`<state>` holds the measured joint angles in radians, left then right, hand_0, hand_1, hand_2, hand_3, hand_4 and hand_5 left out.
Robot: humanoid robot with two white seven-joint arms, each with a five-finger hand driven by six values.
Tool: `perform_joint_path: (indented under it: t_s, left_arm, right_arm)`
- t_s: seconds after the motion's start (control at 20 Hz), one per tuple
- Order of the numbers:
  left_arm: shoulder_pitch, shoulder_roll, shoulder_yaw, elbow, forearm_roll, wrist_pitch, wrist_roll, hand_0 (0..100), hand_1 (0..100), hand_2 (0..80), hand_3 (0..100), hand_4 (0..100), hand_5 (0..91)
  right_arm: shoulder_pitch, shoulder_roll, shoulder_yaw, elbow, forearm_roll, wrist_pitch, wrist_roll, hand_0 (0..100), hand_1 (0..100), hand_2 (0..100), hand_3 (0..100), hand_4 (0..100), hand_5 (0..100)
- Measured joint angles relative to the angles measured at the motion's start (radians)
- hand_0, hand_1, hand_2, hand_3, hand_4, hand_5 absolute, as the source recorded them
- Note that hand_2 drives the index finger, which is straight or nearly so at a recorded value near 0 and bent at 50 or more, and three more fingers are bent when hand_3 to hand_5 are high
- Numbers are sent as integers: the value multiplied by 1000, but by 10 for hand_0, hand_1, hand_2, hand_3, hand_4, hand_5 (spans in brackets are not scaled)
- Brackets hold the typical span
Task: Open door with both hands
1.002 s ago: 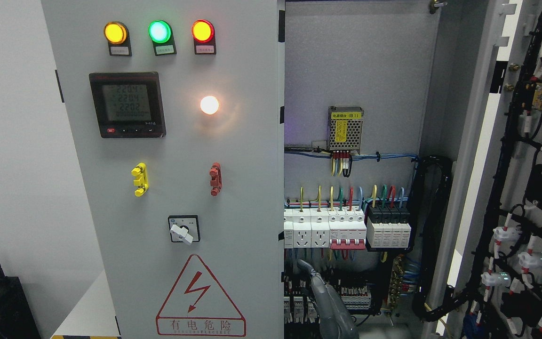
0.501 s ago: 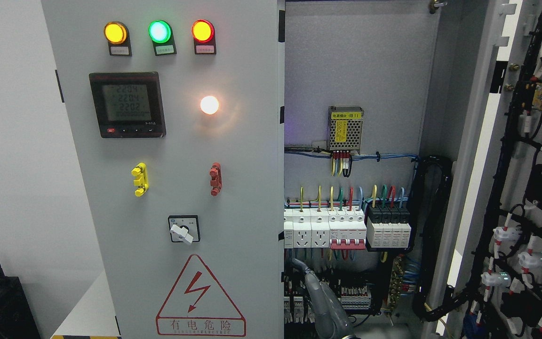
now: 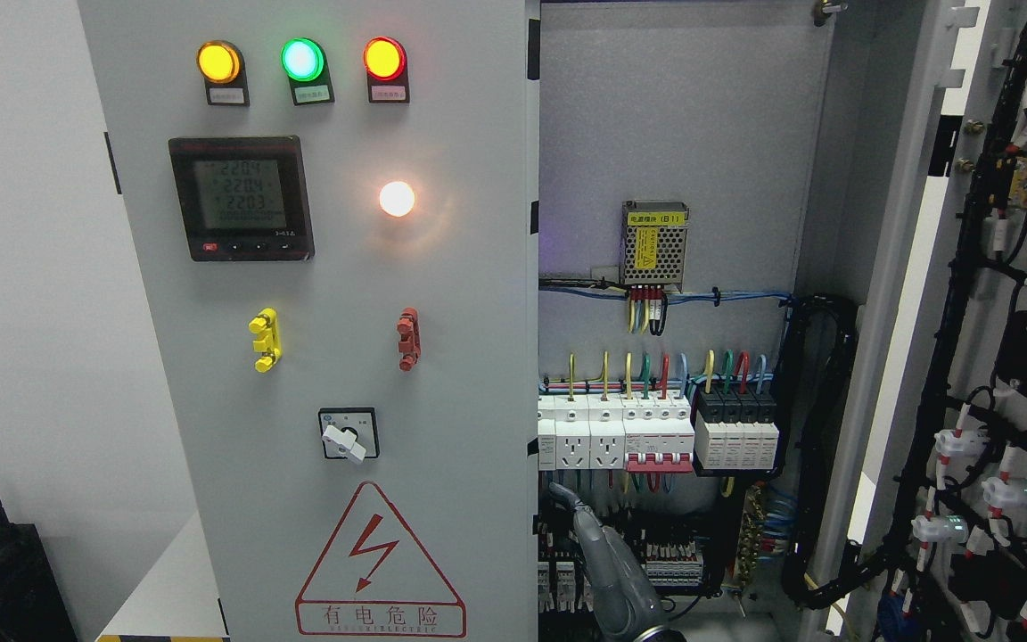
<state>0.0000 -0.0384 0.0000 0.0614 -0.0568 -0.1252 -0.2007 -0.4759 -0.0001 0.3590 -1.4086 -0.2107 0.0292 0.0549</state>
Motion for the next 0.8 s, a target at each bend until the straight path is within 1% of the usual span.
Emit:
perform_joint_path:
  t_s: [0.7,0.8]
  left_arm:
    - [0,0,0,0,0,0,0,0,0,0,0,43,0]
    - [0,0,0,0,0,0,0,0,0,0,0,43,0]
  right_arm:
    - [-23,0,16,7,-49,20,10,0,0,0,0,0,0]
    - [-25,0,17,8,-56,23,22,0,0,0,0,0,0]
